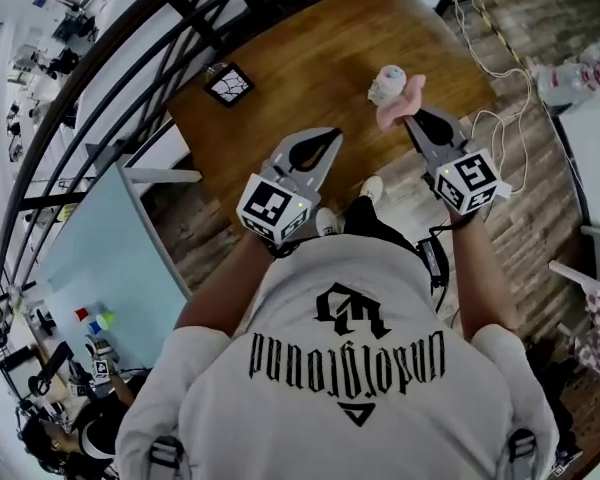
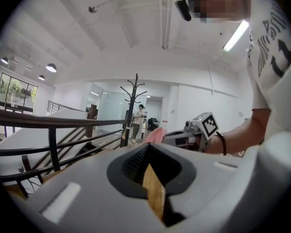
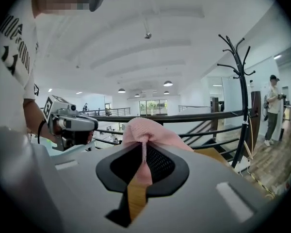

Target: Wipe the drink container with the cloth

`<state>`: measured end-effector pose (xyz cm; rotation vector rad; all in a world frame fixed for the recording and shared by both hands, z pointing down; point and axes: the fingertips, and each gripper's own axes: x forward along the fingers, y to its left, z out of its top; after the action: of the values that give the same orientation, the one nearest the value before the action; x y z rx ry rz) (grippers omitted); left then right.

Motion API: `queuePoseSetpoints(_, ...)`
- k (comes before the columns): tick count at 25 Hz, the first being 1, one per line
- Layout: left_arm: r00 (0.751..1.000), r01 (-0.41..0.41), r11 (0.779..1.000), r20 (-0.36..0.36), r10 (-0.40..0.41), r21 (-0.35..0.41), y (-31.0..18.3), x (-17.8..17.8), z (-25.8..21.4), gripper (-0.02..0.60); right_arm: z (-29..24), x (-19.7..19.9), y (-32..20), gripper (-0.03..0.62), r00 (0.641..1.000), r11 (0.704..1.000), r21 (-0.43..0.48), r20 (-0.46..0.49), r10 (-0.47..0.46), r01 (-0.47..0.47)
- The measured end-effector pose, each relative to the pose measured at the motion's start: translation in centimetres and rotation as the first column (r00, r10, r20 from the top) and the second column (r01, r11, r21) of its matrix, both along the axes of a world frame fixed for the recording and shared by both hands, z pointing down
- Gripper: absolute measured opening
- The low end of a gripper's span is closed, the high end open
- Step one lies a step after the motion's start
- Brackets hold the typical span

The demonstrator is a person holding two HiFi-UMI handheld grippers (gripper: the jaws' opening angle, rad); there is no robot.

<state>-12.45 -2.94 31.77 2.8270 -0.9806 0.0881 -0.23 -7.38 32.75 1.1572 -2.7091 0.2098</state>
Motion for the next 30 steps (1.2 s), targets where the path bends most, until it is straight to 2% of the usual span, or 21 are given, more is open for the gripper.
queuePoseSetpoints(5,0.998,-0.004,1.0,-0.058,0.006,0.028,2.3,-1.7,-3.5,0.049,-3.0,-0.8,3.3,0.028,0.999,0.999,0.027,0.02,0.025,-0.026)
queuePoseSetpoints(10,0.995,-0.042,0.998,-0.086,0.047,0.056,4.5,-2.0,-5.7,0.049,-3.9,-1.0,5.1,0.028,1.0,0.999,0.04,0.001,0.029,-0.029)
queuePoseSetpoints(17,0.987,-0.066,0.997,-0.14,0.073,0.049,6.4,-0.7,-6.7,0.049,-5.9,0.4,7.1,0.028,1.0,0.998,0.063,-0.015,0.019,-0.018)
queuePoseSetpoints(23,0.992,0.011,0.999,-0.124,-0.006,0.038,6.3,1.4,-6.7,0.049,-7.1,2.2,8.2,0.028,0.999,0.997,0.066,-0.01,-0.043,0.044)
queuePoseSetpoints(26,0.994,0.037,0.998,-0.106,-0.031,0.06,6.9,3.1,-7.4,0.049,-7.7,3.7,9.0,0.028,0.997,0.994,0.083,0.002,-0.076,0.076)
queuePoseSetpoints(30,0.992,0.097,0.994,-0.091,-0.092,0.05,8.9,6.3,-7.0,0.049,-8.1,6.7,11.0,0.028,0.993,0.989,0.095,0.02,-0.114,0.112)
